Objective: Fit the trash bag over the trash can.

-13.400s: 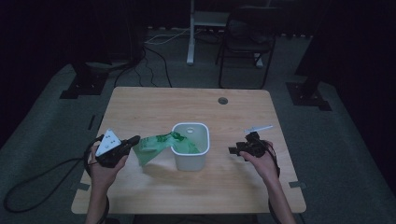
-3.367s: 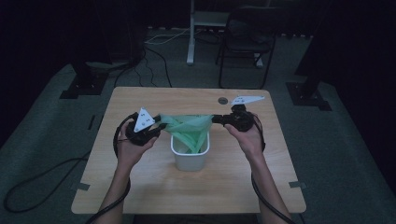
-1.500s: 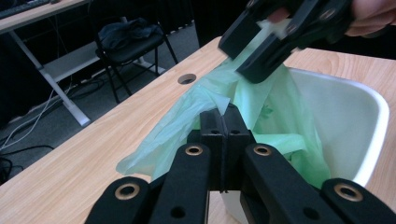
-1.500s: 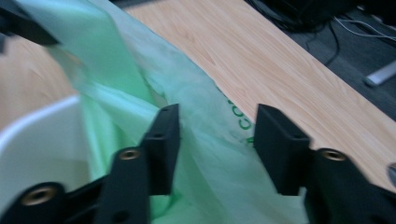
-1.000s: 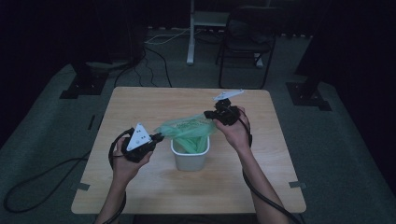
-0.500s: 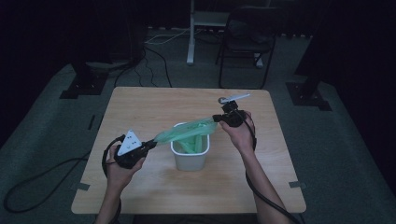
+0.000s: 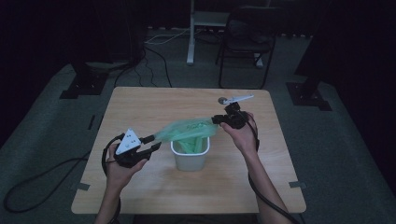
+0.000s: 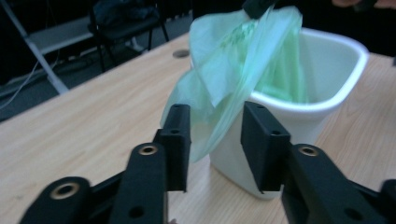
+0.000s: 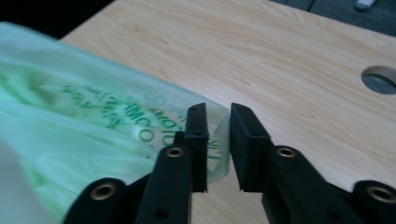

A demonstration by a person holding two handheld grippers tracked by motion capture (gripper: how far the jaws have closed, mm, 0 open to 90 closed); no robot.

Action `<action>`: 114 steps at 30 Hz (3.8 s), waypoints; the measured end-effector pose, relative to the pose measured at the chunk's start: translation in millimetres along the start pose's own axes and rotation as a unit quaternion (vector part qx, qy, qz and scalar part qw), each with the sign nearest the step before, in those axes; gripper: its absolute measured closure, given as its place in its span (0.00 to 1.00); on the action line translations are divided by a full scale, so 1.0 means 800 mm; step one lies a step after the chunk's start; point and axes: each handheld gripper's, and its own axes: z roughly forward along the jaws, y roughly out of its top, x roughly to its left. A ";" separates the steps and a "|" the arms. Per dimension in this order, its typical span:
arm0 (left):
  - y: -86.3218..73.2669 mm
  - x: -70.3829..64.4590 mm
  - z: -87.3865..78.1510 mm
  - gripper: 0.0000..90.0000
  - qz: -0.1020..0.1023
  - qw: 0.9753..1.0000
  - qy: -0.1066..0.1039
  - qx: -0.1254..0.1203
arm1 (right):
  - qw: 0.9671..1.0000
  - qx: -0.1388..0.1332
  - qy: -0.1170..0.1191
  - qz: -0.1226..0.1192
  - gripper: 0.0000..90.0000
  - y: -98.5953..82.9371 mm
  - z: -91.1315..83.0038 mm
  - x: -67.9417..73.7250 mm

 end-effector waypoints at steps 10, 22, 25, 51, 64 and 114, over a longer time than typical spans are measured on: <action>0.024 0.013 -0.015 0.61 0.003 0.999 -0.006 -0.032 | 0.998 -0.036 0.018 -0.047 0.65 0.005 -0.032 0.036; 0.050 0.049 0.020 0.57 -0.033 0.999 -0.027 -0.007 | 0.994 -0.052 0.048 -0.087 0.59 0.007 -0.044 0.067; 0.054 0.051 0.032 0.56 -0.037 0.998 -0.044 0.006 | 0.993 -0.032 0.058 -0.095 0.58 0.002 -0.032 0.070; 0.044 0.068 0.069 1.00 -0.076 0.994 -0.026 0.072 | 0.992 0.012 0.028 -0.125 1.00 -0.025 -0.044 0.059; 0.028 0.079 0.077 1.00 -0.111 0.990 -0.012 0.088 | 0.996 0.007 0.041 -0.078 0.99 -0.047 -0.067 0.020; -0.016 0.047 0.030 0.65 -0.122 0.989 -0.016 0.080 | 0.997 -0.032 0.042 -0.063 0.65 -0.039 -0.057 0.019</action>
